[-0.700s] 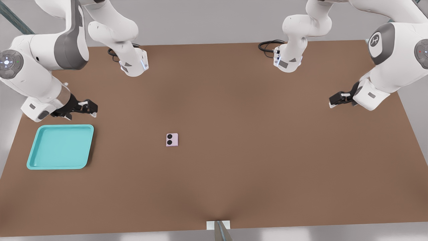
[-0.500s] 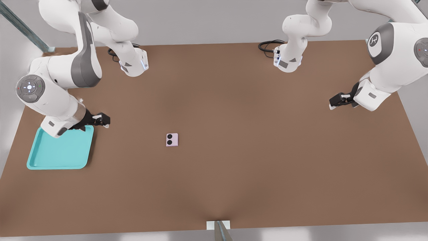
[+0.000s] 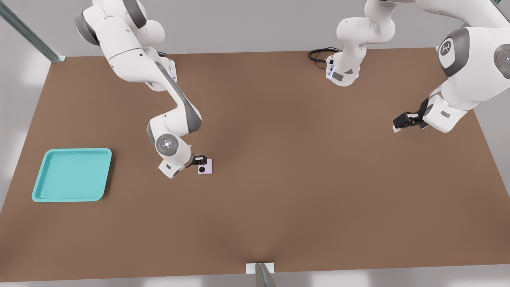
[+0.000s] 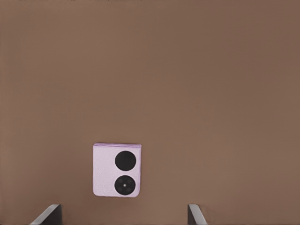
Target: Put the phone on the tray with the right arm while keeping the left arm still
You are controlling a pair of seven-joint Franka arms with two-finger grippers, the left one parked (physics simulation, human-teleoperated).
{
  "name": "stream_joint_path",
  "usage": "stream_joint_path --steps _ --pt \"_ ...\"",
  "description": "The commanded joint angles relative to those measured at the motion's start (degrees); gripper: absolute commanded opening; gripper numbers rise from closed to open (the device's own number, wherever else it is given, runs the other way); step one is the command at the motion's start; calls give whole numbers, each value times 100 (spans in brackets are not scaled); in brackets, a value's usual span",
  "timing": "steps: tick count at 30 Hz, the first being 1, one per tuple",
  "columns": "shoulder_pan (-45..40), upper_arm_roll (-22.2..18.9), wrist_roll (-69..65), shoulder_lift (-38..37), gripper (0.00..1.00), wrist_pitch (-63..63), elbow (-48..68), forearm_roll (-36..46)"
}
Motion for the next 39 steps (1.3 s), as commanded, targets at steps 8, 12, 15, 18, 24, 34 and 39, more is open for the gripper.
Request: stream_joint_path --steps 8,12,15,18,24,34,39 --pt "50 55 3338 578 100 1632 -322 -23" --pt "32 99 3312 639 100 1966 -683 -277" --pt "15 257 3303 630 100 2080 -867 -901" --pt "32 266 3303 666 100 2071 -876 -1104" --pt "33 266 3206 745 100 2045 -902 -1235" --pt "-3 380 3233 639 100 2239 -1034 -1596" --pt "-38 407 2671 499 100 1693 -595 -1578"
